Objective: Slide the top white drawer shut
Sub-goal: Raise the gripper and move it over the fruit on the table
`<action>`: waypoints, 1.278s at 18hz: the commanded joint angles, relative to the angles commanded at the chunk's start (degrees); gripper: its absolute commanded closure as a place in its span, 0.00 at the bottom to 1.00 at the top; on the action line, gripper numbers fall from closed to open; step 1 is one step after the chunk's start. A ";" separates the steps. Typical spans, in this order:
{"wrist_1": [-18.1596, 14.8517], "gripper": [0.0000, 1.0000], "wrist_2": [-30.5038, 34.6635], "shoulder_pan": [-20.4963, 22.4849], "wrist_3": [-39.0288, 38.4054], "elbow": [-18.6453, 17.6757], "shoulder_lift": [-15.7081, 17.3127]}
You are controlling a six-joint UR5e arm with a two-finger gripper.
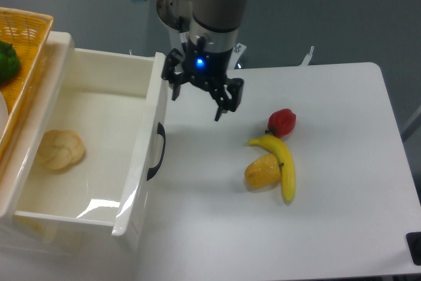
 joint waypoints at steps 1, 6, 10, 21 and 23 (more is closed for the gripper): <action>0.26 0.00 0.52 0.09 0.17 -1.05 0.00; 2.11 0.00 2.37 2.19 0.96 -2.82 -0.53; 2.29 0.00 2.37 3.96 3.69 -2.73 -0.53; 4.57 0.00 3.69 6.77 1.86 -5.72 -3.59; 5.80 0.00 3.69 6.77 -1.91 -5.28 -5.18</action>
